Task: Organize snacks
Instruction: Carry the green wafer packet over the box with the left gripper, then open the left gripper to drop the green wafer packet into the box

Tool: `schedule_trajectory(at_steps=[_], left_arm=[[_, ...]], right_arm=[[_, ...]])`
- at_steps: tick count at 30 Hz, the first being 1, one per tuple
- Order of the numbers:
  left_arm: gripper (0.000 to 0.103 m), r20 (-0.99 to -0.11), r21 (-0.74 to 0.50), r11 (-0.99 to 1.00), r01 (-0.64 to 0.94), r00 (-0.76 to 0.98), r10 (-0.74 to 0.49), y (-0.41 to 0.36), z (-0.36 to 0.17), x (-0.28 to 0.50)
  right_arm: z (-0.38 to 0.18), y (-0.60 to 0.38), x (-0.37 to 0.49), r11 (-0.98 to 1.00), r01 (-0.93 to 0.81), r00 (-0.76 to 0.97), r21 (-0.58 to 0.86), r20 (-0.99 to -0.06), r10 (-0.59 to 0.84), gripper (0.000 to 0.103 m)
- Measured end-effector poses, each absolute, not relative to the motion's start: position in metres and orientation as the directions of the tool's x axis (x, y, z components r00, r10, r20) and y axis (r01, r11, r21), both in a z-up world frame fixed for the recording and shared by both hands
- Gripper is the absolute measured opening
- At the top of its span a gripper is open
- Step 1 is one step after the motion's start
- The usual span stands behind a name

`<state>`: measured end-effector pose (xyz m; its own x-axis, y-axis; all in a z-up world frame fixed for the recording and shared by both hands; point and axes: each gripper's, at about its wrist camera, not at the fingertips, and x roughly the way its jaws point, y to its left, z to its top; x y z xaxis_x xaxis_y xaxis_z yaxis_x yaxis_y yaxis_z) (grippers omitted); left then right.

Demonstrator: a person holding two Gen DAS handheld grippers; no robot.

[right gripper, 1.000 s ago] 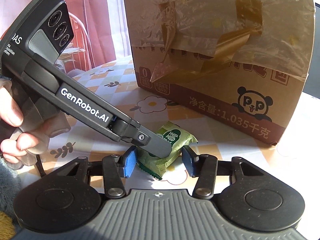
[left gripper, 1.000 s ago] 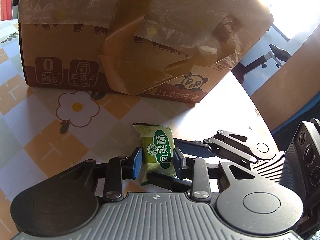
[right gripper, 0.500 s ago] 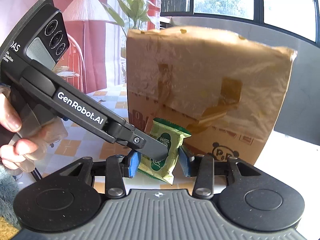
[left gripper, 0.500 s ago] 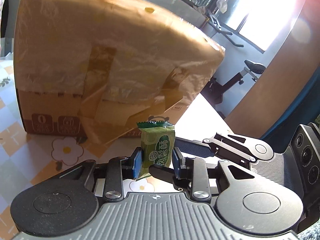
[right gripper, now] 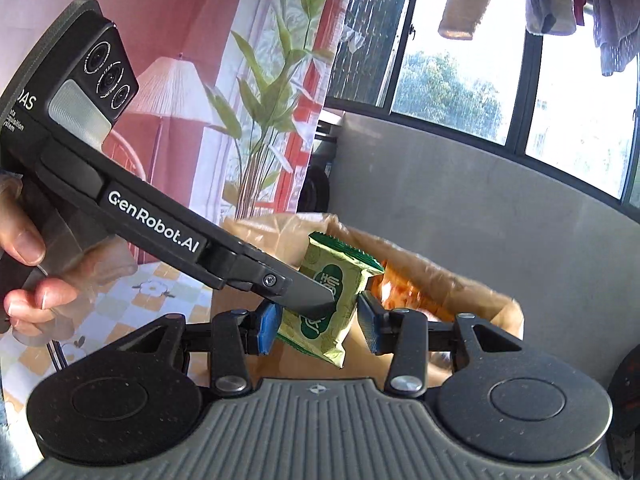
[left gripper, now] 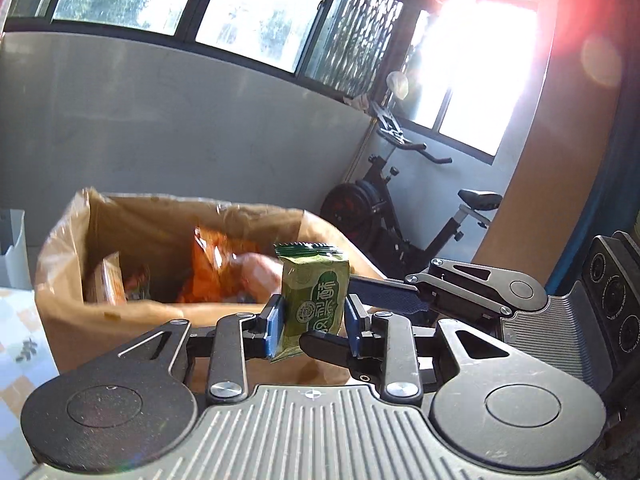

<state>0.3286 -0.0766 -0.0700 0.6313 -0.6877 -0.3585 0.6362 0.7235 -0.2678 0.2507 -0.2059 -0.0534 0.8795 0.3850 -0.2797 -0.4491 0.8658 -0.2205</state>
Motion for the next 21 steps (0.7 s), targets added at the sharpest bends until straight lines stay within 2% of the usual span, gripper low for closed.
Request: schedule_trajectory(at_steps=[3, 8, 14, 17, 18, 19, 21], left_arm=[[0.034, -0.351, -0.253, 0.742, 0.621, 0.656, -0.668, -0.075, -0.059, 0.349], [0.034, -0.403, -0.265, 0.784, 0.562, 0.674, -0.619, -0.067, -0.061, 0.380], [0.035, -0.477, -0.294, 0.837, 0.462, 0.688, -0.547, -0.073, -0.083, 0.405], [0.049, -0.498, -0.290, 0.859, 0.422, 0.700, -0.511, -0.075, -0.081, 0.408], [0.059, -0.501, -0.283, 0.865, 0.414, 0.705, -0.502, -0.075, -0.080, 0.407], [0.064, -0.498, -0.274, 0.869, 0.412, 0.712, -0.495, -0.074, -0.078, 0.405], [0.068, -0.492, -0.262, 0.875, 0.406, 0.724, -0.483, -0.066, -0.077, 0.403]], right_arm=[[-0.039, -0.201, 0.275, 0.858, -0.455, 0.882, -0.237, -0.257, 0.396, 0.044], [-0.043, -0.186, 0.319, 0.854, -0.442, 0.888, -0.274, -0.269, 0.373, 0.044], [-0.060, -0.176, 0.364, 0.878, -0.447, 0.846, -0.168, -0.398, 0.354, 0.045], [-0.060, -0.179, 0.371, 0.899, -0.422, 0.834, -0.115, -0.438, 0.335, 0.047], [-0.058, -0.179, 0.371, 0.907, -0.402, 0.842, -0.128, -0.442, 0.311, 0.054], [-0.057, -0.178, 0.369, 0.912, -0.381, 0.853, -0.154, -0.439, 0.282, 0.060], [-0.054, -0.180, 0.363, 0.913, -0.352, 0.870, -0.204, -0.431, 0.239, 0.065]])
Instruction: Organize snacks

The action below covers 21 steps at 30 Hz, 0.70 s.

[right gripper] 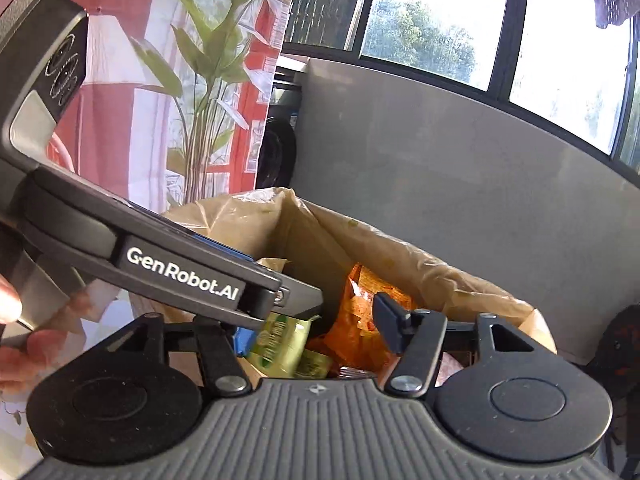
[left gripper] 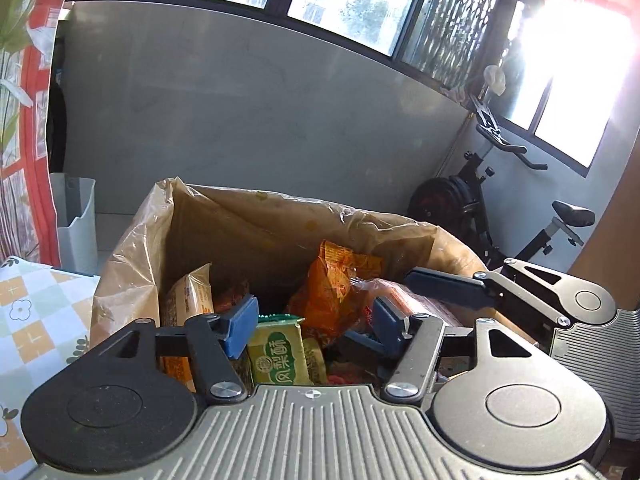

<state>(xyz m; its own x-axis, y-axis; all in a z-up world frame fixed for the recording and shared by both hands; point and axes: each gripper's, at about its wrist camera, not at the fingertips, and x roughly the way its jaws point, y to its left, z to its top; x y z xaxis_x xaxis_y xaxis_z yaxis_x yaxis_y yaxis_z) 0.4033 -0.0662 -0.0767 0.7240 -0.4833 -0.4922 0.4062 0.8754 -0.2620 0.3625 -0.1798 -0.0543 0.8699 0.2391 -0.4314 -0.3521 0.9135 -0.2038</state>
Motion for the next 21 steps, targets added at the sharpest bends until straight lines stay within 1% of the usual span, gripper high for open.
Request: schedule_trajectory(at_steps=[2, 4, 6, 7, 9, 11, 13, 15, 18, 21], left_arm=[[0.074, -0.486, -0.254, 0.885, 0.390, 0.740, -0.465, -0.064, -0.072, 0.399], [0.081, -0.473, -0.242, 0.894, 0.376, 0.759, -0.447, -0.060, -0.067, 0.393], [0.084, -0.460, -0.210, 0.911, 0.355, 0.786, -0.412, -0.058, -0.060, 0.383], [0.086, -0.460, -0.186, 0.922, 0.340, 0.799, -0.388, -0.058, -0.056, 0.378], [0.088, -0.439, -0.174, 0.934, 0.311, 0.825, -0.357, -0.054, -0.045, 0.365], [0.088, -0.415, -0.164, 0.946, 0.278, 0.851, -0.322, -0.049, -0.032, 0.352], [0.088, -0.398, -0.130, 0.964, 0.233, 0.878, -0.266, -0.046, -0.022, 0.339], [0.089, -0.379, -0.099, 0.975, 0.201, 0.898, -0.224, -0.044, -0.010, 0.325], [0.093, -0.347, -0.090, 0.982, 0.163, 0.920, -0.184, -0.036, 0.004, 0.304], [0.094, -0.332, -0.051, 0.996, 0.075, 0.939, -0.088, -0.031, 0.015, 0.286]], right_arm=[[-0.052, -0.185, 0.358, 0.923, -0.322, 0.875, -0.210, -0.438, 0.206, 0.069], [-0.048, -0.193, 0.353, 0.943, -0.281, 0.878, -0.177, -0.444, 0.178, 0.073], [-0.039, -0.200, 0.345, 0.961, -0.246, 0.882, -0.128, -0.440, 0.167, 0.076], [-0.034, -0.205, 0.339, 0.969, -0.227, 0.890, -0.102, -0.426, 0.163, 0.080], [-0.023, -0.211, 0.329, 0.978, -0.197, 0.900, -0.069, -0.409, 0.152, 0.086], [-0.010, -0.214, 0.316, 0.983, -0.177, 0.910, -0.048, -0.388, 0.145, 0.086], [0.000, -0.217, 0.302, 0.985, -0.171, 0.922, -0.026, -0.357, 0.151, 0.091], [0.012, -0.219, 0.286, 0.988, -0.154, 0.936, 0.002, -0.319, 0.147, 0.094], [0.025, -0.224, 0.265, 0.990, -0.132, 0.949, 0.050, -0.281, 0.141, 0.098], [0.033, -0.228, 0.246, 0.991, -0.110, 0.957, 0.081, -0.262, 0.127, 0.101]])
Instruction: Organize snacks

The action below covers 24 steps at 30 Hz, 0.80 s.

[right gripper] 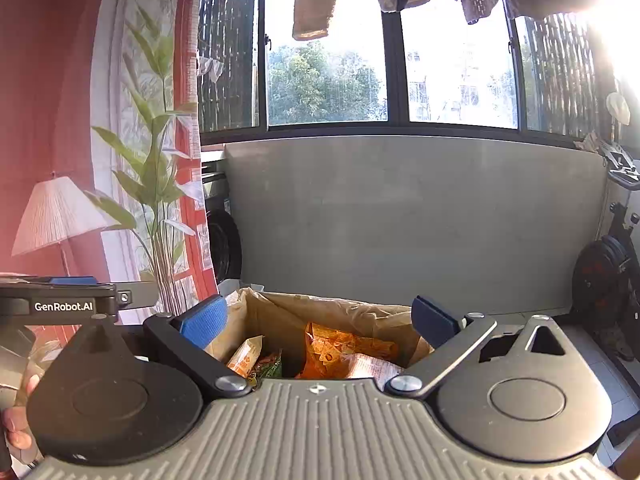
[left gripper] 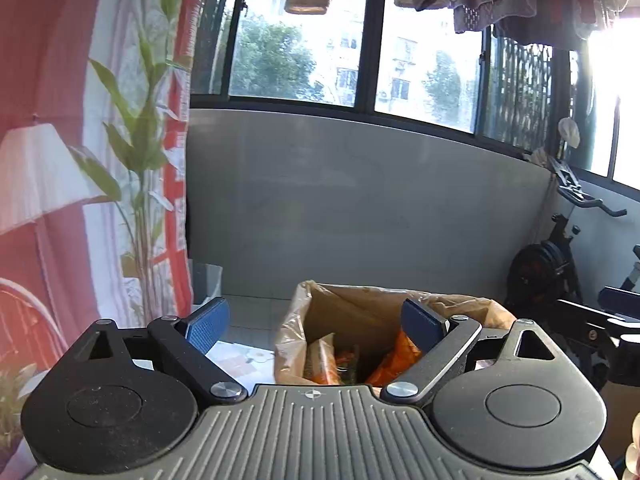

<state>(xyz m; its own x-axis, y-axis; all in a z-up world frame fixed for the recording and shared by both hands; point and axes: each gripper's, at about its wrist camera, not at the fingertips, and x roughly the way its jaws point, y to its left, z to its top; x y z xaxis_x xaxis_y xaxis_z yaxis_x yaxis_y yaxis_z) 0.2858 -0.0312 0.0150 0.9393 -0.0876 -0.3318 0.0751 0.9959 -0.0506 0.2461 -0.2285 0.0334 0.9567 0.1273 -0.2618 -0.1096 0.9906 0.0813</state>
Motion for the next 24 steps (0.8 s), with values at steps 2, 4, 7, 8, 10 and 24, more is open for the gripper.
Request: schedule_trajectory(at_steps=[2, 4, 7, 8, 10, 24], left_arm=[[0.094, -0.323, -0.029, 0.999, 0.039, 0.945, -0.047, -0.028, 0.019, 0.276], [0.094, -0.324, -0.028, 0.999, 0.021, 0.946, -0.029, -0.024, 0.025, 0.264], [0.095, -0.326, -0.021, 0.999, -0.024, 0.945, 0.015, -0.022, 0.026, 0.248], [0.095, -0.326, -0.016, 0.999, -0.041, 0.945, 0.033, -0.022, 0.025, 0.242], [0.095, -0.338, -0.013, 0.999, -0.048, 0.940, 0.041, -0.022, 0.020, 0.234], [0.094, -0.393, 0.060, 0.997, -0.039, 0.918, 0.059, -0.032, 0.005, 0.223]], right_arm=[[0.038, -0.229, 0.233, 0.992, -0.091, 0.961, 0.084, -0.253, 0.110, 0.101], [0.039, -0.230, 0.219, 0.992, -0.094, 0.966, 0.080, -0.232, 0.110, 0.103], [0.037, -0.231, 0.207, 0.992, -0.091, 0.966, 0.088, -0.233, 0.109, 0.103], [0.036, -0.232, 0.204, 0.991, -0.088, 0.966, 0.096, -0.234, 0.109, 0.103], [0.033, -0.234, 0.199, 0.990, -0.085, 0.967, 0.112, -0.231, 0.109, 0.103], [0.015, -0.229, 0.201, 0.994, -0.059, 0.947, 0.091, -0.309, 0.084, 0.103]])
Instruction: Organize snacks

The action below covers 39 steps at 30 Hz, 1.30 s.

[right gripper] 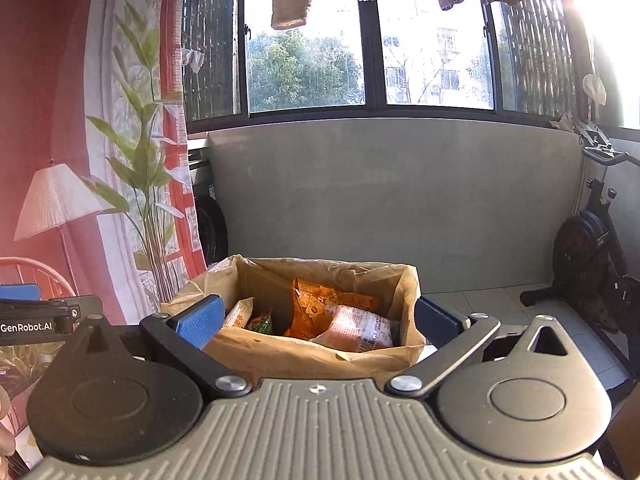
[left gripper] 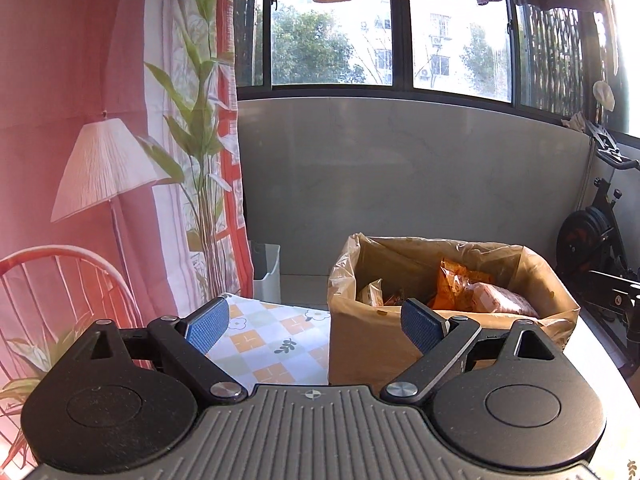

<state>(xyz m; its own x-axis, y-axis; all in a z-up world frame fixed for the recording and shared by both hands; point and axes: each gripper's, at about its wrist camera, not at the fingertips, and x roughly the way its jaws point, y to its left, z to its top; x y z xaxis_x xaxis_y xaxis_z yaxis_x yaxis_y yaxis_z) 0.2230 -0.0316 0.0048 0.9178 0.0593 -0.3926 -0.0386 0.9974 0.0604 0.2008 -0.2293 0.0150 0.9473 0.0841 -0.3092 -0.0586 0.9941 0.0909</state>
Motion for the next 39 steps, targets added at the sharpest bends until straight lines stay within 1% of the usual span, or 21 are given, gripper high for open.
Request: schedule_trajectory(at_steps=[7, 39], left_arm=[[0.094, -0.410, 0.059, 0.998, -0.037, 0.910, 0.058, -0.0315, 0.0017, 0.2221], [0.094, -0.436, 0.060, 0.998, -0.027, 0.898, 0.051, -0.0332, -0.0027, 0.2193]], right_arm=[[0.0114, -0.2284, 0.2029, 0.994, -0.059, 0.940, 0.096, -0.331, 0.088, 0.103], [0.0103, -0.2261, 0.2013, 0.994, -0.072, 0.936, 0.087, -0.338, 0.097, 0.103]])
